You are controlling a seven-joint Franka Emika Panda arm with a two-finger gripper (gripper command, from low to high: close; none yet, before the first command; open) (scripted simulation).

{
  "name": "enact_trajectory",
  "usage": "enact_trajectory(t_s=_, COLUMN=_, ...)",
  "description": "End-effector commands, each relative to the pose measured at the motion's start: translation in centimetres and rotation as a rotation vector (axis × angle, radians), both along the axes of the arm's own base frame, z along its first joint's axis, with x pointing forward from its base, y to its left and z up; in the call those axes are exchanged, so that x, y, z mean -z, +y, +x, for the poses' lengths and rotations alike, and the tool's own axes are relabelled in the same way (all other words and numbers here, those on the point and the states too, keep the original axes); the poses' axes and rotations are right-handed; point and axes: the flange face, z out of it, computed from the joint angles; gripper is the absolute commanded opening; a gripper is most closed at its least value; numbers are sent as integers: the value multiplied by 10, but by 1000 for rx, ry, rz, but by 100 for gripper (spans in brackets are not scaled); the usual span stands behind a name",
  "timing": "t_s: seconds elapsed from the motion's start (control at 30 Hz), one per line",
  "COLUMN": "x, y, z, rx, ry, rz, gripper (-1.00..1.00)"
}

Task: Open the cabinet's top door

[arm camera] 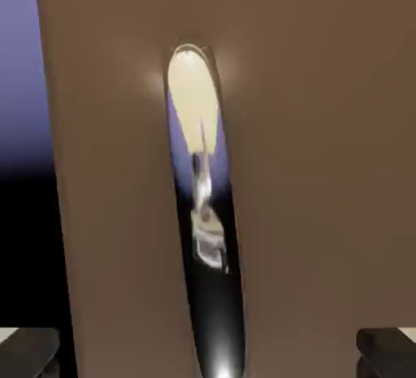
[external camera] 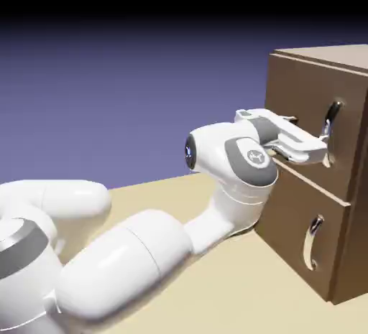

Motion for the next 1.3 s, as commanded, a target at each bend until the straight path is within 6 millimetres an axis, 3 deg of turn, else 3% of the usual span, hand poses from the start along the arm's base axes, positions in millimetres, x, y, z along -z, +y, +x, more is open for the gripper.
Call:
enact_trajectory(t_s=0.0, x=0, y=0, z=0, rx=0, ry=0, rz=0, gripper=100)
enact_trajectory(t_s=0.13, x=0, y=2, z=46, rx=0, ry=0, rz=0, gripper=100)
enact_trajectory(t_s=0.17, x=0, y=3, z=50, rx=0, ry=0, rz=0, gripper=100)
enact_trajectory(t_s=0.2, x=0, y=3, z=50, rx=0, ry=0, rz=0, gripper=-100)
enact_trajectory(t_s=0.6, x=3, y=47, z=-22, rx=264, ry=-11, rz=2, gripper=-100)
enact_trajectory(t_s=1.03, x=5, y=41, z=-13, rx=233, ry=-12, rz=1, gripper=-100)
enact_trajectory(t_s=1.27, x=0, y=46, z=-21, rx=262, ry=1, rz=0, gripper=-100)
